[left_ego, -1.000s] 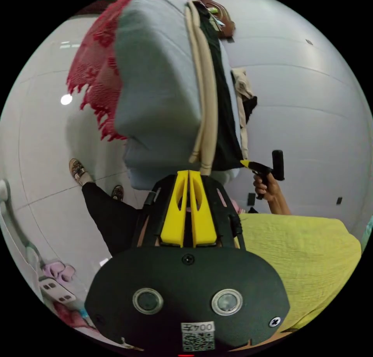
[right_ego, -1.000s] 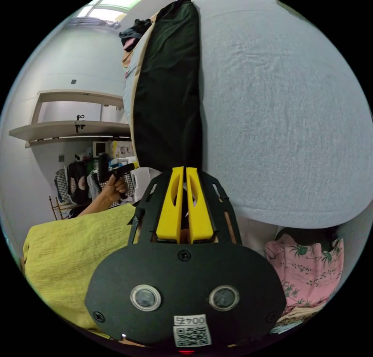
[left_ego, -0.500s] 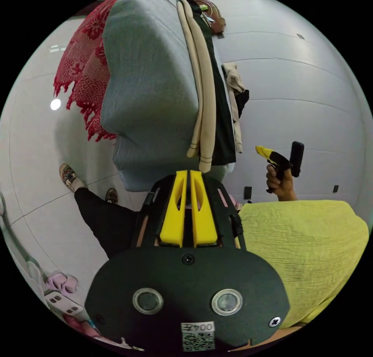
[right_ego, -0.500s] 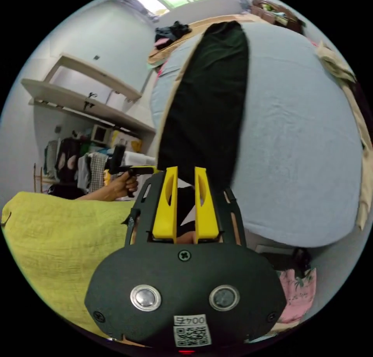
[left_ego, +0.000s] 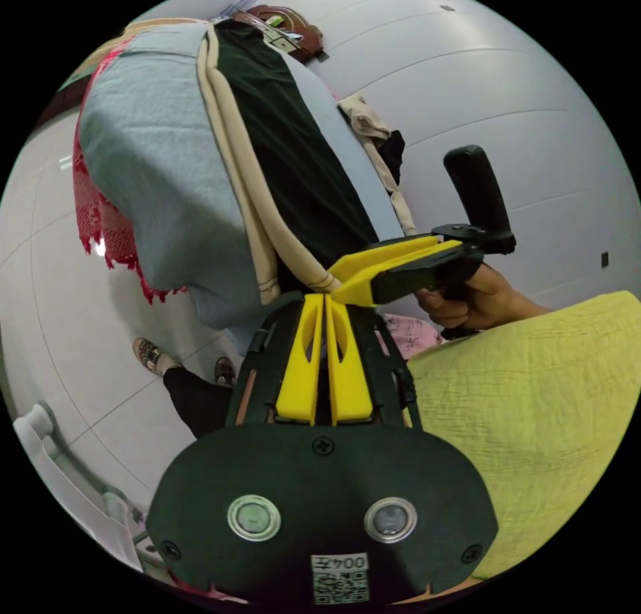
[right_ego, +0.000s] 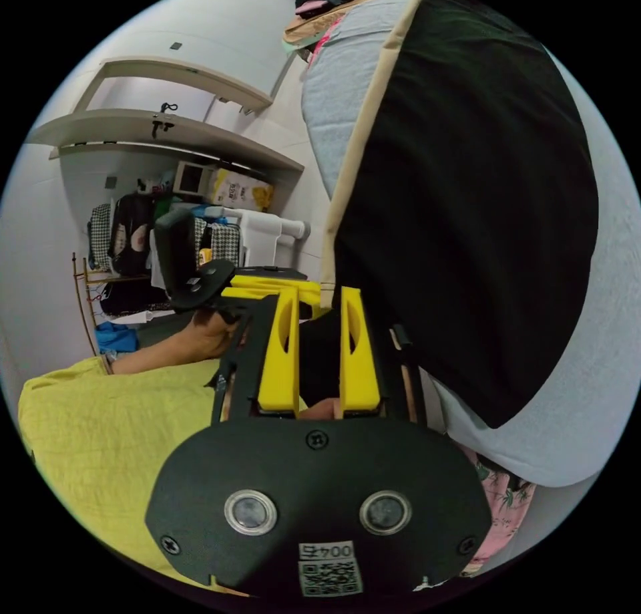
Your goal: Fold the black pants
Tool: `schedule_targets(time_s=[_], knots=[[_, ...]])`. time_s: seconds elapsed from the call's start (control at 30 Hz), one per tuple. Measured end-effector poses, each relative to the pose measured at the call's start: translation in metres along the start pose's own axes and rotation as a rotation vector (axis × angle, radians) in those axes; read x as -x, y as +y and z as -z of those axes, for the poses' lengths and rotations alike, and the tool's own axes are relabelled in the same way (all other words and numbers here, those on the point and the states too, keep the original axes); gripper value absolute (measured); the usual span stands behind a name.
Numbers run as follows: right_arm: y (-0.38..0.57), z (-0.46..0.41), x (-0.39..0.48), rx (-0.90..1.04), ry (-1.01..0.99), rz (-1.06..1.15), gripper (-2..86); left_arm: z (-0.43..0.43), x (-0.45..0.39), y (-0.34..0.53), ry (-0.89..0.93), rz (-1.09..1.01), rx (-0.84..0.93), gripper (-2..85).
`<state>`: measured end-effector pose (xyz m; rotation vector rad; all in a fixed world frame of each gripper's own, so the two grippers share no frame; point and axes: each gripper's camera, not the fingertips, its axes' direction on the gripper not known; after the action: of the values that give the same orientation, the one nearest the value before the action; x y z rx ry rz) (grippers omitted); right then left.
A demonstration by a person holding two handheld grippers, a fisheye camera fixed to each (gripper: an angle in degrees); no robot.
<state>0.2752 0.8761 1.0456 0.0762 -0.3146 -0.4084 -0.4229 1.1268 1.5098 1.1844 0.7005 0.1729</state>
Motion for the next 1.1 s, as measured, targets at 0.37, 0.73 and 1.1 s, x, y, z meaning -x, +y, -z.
schedule_targets(time_s=[0.37,0.73,1.1], knots=[[-0.005,0.001,-0.010,-0.046,-0.079,-0.060,3.7,-0.001,0.017,0.021,-0.057,0.020,0.029,4.6],[-0.005,-0.002,0.009,-0.034,-0.100,-0.017,3.7,-0.030,0.051,-0.012,0.115,0.025,0.033,5.8],[-0.017,-0.027,0.048,0.026,-0.025,0.084,3.9,-0.029,0.066,-0.014,0.167,0.105,0.031,1.8]])
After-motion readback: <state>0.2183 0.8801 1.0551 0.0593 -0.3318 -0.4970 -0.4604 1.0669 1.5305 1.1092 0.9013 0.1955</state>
